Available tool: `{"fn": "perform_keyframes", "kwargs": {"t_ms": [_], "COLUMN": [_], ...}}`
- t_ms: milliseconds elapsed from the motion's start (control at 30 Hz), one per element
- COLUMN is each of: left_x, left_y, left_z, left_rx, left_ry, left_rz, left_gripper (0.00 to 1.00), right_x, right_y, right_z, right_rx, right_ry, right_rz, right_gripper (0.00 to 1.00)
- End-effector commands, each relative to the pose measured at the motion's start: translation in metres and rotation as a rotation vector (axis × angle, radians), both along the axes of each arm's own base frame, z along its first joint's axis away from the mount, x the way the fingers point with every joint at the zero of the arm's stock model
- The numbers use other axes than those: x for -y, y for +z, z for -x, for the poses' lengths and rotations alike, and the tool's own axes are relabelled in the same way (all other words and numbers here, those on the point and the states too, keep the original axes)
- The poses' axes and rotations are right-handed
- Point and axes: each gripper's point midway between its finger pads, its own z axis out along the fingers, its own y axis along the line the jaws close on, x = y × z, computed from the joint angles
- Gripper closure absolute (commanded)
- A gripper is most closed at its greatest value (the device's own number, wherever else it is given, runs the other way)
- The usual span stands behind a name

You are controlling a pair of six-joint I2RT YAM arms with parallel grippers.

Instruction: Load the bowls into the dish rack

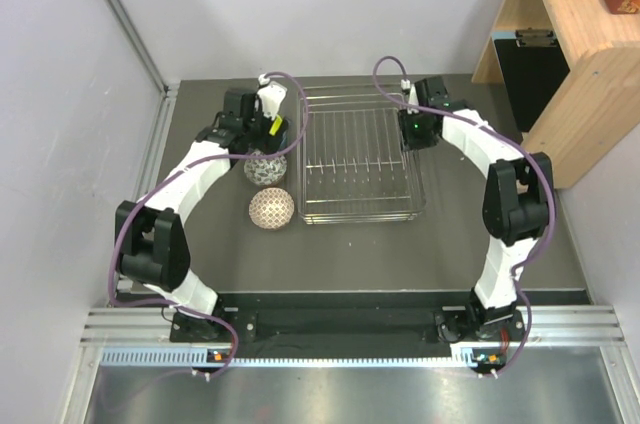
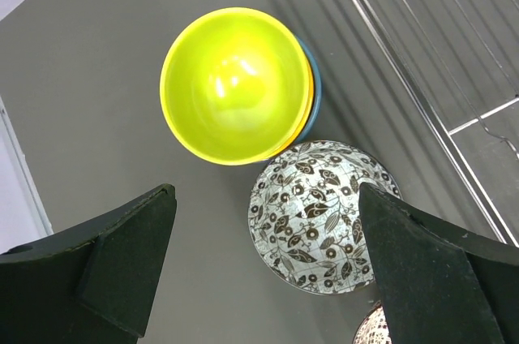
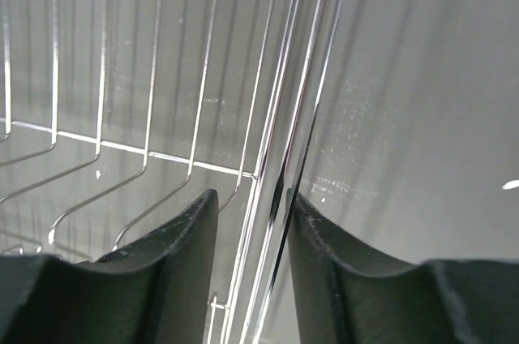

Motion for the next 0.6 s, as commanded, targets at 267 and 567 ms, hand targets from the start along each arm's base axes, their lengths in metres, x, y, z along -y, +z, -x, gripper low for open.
{"fn": "perform_keyframes", "kwargs": {"t_ms": [267, 567], "left_x": [-0.020, -0.060], "left_y": [-0.006, -0.054], "left_z": [0.013, 0.030], "left_rx": [0.021, -0.089], "left_ry": [0.065, 0.147], "left_rz": [-0.028, -0.003], "left_gripper": [0.01, 0.03], "right_x": [0.014, 0.021], "right_y": [0.103, 0.156], "right_z": [-0.021, -0.018], "right_rx": [0.236, 0.369], "right_ry": [0.068, 0.068], "right_rz": [0.099, 0.114], "right_gripper": [0.51, 0.51]}}
